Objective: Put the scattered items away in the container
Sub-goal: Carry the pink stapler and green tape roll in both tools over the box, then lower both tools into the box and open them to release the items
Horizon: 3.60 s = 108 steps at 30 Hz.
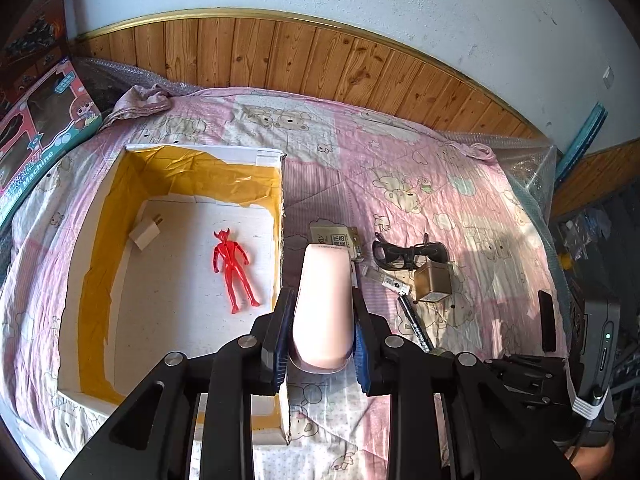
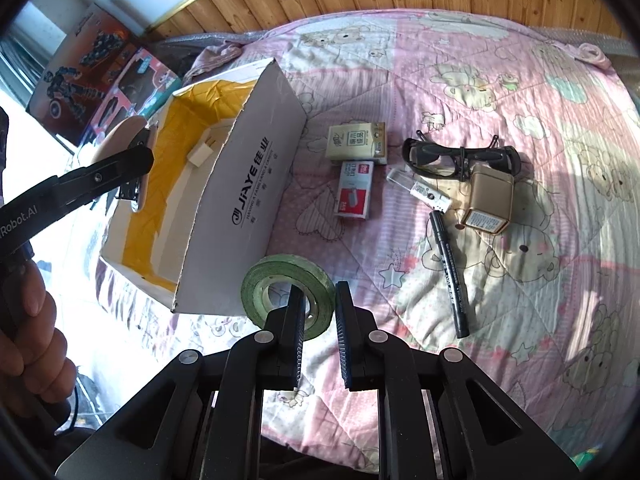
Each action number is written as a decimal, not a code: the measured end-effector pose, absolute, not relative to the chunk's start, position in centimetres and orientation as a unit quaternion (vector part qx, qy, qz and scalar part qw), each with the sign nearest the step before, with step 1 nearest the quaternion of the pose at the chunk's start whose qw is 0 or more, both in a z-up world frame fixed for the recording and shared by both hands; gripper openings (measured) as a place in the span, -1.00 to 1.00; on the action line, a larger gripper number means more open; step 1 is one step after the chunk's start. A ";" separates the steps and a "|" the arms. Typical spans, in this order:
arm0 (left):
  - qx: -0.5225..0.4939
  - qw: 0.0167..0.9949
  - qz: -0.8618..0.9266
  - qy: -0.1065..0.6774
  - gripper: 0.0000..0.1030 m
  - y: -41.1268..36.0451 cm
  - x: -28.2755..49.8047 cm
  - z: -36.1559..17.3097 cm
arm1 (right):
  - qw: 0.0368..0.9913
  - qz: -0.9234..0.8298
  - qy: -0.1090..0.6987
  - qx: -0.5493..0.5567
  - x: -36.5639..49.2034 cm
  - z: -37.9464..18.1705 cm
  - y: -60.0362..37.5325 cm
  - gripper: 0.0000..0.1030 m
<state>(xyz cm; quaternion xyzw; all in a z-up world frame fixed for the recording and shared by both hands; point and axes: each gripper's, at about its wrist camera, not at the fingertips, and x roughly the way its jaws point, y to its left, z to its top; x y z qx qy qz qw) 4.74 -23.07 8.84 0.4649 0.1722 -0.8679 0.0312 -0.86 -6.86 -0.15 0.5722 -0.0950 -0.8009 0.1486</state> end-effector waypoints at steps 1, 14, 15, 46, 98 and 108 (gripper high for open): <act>0.464 0.032 -0.868 0.174 -0.47 -23.2 4.9 8.9 | 0.150 -0.802 -0.094 0.571 -0.9 0.0 -7.0 -0.71; 0.454 0.062 -0.868 0.190 -0.47 -25.3 7.6 9.2 | 0.193 -0.810 -0.075 0.549 -1.4 2.9 -10.7 -0.71; 0.454 0.064 -0.868 0.192 -0.47 -25.4 7.7 9.2 | 0.195 -0.810 -0.073 0.548 -1.4 3.1 -10.9 -0.71; 0.443 0.123 -0.859 0.226 -0.47 -30.4 8.8 9.0 | 0.272 -0.799 -0.025 0.536 -6.0 4.6 -18.2 -0.71; 0.477 0.161 -0.810 0.301 -0.47 -38.1 6.1 3.3 | 0.292 -0.767 0.028 0.570 -16.3 2.1 -26.6 -0.71; 0.485 0.144 -0.805 0.311 -0.47 -38.5 4.5 2.3 | 0.276 -0.764 0.041 0.582 -18.4 0.9 -27.3 -0.70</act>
